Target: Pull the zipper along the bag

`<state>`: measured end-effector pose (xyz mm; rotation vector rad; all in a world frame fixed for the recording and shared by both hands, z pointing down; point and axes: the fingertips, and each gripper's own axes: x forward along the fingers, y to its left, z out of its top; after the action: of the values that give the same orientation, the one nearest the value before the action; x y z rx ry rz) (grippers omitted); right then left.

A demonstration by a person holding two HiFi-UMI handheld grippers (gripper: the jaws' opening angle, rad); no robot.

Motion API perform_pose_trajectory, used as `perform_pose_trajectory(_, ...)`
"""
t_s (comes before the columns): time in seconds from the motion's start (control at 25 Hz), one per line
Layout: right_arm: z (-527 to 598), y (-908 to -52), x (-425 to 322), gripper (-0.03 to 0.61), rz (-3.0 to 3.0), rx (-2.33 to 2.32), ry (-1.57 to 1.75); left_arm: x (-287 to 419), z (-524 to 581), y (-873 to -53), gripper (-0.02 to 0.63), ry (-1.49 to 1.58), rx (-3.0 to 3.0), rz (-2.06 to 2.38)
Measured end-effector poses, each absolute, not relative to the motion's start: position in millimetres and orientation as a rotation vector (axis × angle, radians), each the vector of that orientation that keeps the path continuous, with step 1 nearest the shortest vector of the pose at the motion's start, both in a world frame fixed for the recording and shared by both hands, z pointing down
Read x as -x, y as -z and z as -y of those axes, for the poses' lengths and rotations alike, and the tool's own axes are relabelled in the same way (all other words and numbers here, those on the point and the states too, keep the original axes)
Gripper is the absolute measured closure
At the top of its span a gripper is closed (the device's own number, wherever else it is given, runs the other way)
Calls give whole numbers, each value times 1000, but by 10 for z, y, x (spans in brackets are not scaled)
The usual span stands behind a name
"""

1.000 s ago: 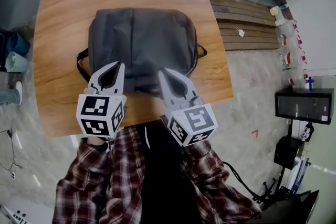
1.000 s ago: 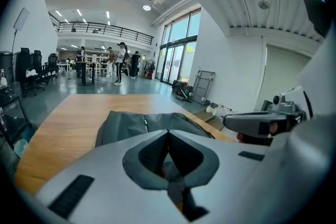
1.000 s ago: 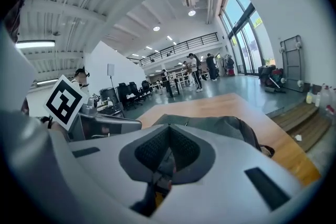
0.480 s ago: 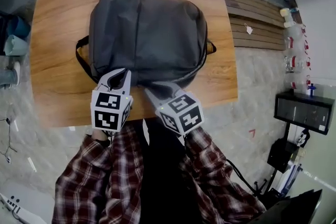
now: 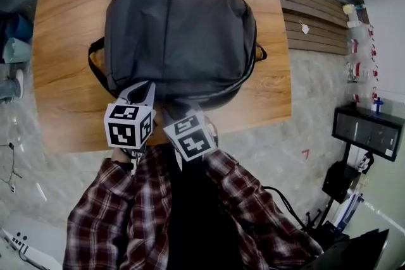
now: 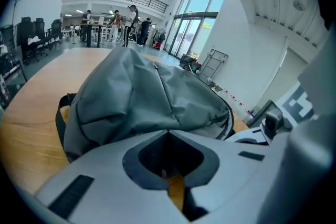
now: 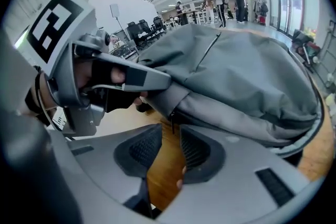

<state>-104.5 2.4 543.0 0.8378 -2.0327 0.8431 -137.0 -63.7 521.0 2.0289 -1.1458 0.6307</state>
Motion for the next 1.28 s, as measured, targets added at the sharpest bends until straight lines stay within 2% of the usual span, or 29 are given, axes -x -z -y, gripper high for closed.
perform_pose_trajectory(0.44, 33, -5592, 1136, 488, 1946, -885, -968, 1371, 618, -5305, 603, -638, -1987, 1082)
perform_pose_trajectory(0.68, 24, -5578, 1118, 558, 1946, -867, -956, 1368, 625, -5337, 603, -697, -2026, 1064)
perform_pose_trajectory(1.28, -8, -5462, 881, 566, 1907, -828, -1135, 1406, 652, -5530, 603, -909, -2179, 1108)
